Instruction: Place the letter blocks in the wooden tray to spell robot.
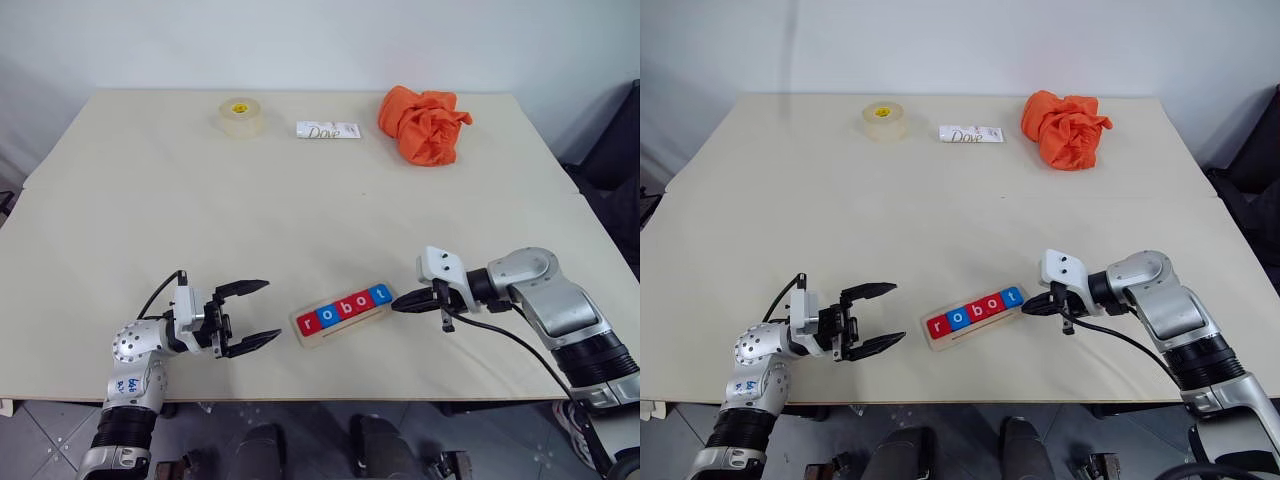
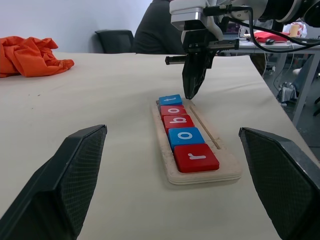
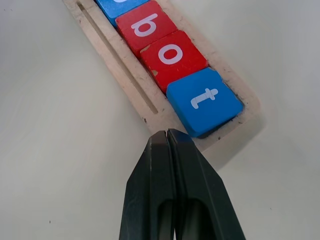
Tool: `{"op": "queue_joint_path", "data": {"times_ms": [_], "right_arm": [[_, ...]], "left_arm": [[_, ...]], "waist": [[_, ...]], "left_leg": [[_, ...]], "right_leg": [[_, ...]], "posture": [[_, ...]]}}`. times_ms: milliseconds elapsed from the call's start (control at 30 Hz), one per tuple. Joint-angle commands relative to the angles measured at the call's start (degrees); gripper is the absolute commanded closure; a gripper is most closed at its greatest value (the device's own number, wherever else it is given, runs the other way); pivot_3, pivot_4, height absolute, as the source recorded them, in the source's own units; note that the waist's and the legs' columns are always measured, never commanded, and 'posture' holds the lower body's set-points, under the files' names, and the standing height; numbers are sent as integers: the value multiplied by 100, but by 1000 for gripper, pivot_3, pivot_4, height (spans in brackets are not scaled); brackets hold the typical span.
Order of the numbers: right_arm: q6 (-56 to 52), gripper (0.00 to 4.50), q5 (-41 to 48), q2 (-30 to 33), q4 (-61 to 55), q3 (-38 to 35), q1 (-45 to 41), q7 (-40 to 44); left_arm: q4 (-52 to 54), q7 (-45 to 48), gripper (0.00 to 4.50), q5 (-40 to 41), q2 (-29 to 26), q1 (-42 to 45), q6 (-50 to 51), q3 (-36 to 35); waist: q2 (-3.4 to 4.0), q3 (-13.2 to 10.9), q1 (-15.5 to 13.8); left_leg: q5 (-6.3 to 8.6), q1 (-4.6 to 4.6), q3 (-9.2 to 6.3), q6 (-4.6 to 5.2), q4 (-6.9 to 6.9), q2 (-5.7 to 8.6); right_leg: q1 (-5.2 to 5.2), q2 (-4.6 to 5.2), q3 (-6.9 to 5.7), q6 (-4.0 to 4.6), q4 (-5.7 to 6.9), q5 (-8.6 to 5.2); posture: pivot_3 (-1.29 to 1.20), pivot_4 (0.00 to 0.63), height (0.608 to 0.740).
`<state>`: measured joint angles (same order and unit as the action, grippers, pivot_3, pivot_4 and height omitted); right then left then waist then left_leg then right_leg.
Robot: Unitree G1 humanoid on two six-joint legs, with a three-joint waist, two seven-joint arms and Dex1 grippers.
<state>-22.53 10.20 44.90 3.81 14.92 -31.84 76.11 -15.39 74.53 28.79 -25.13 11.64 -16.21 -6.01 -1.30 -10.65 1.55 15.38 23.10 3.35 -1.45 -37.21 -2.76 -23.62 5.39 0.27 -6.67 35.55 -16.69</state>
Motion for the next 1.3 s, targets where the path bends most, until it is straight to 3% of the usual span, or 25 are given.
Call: {"op": "queue_joint_path", "data": {"times_ms": [33, 833, 1300], "right_arm": [[42, 4456, 14, 33, -62, -151, -136, -40], [15, 4456, 13, -167, -17, -191, -573, -20], [1272, 4456, -736, -1201, 2267, 232, -1580, -398]], "left_arm": [[113, -19, 0, 27, 1, 0, -15, -28], [134, -71, 0, 22, -2, -28, -25, -25], [165, -106, 0, 27, 12, -49, -52, -32]], "waist": [[0, 0, -1], [0, 0, 8], [0, 0, 8]], "left_leg": [[0, 0, 0, 0, 0, 0], [0, 0, 0, 0, 0, 0], [0, 2, 5, 0, 1, 1]], "right_leg": [[0, 0, 0, 0, 0, 0], [0, 0, 0, 0, 1, 0], [-2, 1, 0, 0, 2, 0]], "posture": [[0, 150, 740], [0, 150, 740], [0, 150, 740]]}}
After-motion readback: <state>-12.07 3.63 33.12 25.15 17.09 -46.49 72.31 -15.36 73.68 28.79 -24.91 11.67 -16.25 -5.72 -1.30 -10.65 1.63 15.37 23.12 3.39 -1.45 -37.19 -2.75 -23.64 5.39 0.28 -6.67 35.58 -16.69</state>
